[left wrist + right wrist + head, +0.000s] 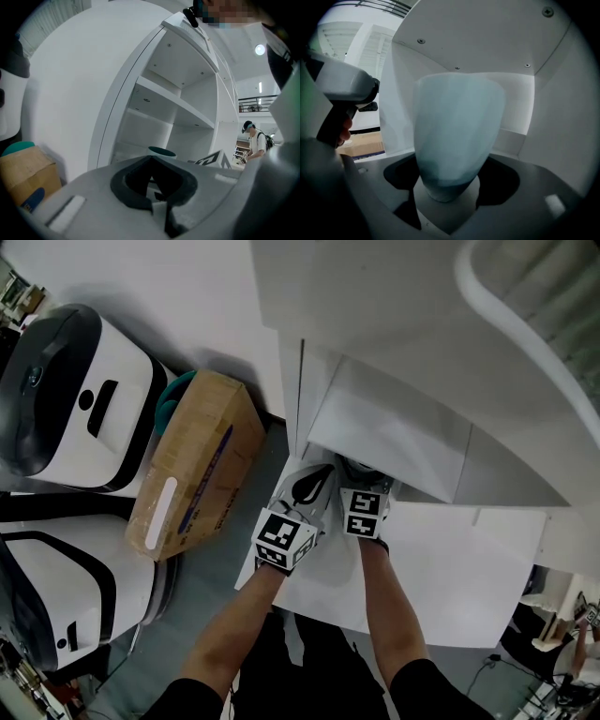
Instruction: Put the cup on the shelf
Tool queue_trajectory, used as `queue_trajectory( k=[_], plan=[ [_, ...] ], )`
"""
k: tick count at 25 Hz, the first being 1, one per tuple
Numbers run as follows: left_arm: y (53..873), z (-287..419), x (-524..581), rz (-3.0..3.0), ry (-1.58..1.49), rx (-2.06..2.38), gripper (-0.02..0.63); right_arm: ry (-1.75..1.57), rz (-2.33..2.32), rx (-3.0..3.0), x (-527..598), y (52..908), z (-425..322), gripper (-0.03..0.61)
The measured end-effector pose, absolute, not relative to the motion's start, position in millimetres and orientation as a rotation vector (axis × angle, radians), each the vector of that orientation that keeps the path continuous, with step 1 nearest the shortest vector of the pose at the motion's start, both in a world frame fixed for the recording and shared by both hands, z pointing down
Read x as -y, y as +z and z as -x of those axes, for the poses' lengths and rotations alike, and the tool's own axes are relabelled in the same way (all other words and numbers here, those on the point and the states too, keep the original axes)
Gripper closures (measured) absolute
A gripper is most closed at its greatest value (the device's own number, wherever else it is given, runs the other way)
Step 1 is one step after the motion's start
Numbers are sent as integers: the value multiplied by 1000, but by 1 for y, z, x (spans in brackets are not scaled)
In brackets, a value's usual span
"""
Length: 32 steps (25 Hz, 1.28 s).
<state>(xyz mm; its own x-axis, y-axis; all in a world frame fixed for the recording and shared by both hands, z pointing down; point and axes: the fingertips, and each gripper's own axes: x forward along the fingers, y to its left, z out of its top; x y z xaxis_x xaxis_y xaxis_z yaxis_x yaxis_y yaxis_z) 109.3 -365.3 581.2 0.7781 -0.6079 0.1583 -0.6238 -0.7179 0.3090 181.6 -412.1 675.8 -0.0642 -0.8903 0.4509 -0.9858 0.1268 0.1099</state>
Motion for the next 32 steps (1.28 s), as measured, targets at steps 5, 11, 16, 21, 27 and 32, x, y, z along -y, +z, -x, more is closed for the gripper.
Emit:
queue_trajectory(
  k=[5,11,16,21,27,32],
  plan=[
    [582,-110,364,-2626,78,935,614,302,-1837,1988,423,673,-184,226],
    [584,-106,362,-2623,89,934,614,305,-1814,1959,416,678,-184,224],
    [582,-108,359,-2631,100,923,614,336,-1764,1984,414,681,-179,145],
    [575,-107,350,-2629,116,903,614,377,-1744,2002,394,675,-176,109],
    [567,-100,334,-2602,111,866,614,394,-1715,1956,356,680,-184,97],
    [552,-91,302,-2603,153,793,614,483,-1680,1991,304,653,-174,207]
  ],
)
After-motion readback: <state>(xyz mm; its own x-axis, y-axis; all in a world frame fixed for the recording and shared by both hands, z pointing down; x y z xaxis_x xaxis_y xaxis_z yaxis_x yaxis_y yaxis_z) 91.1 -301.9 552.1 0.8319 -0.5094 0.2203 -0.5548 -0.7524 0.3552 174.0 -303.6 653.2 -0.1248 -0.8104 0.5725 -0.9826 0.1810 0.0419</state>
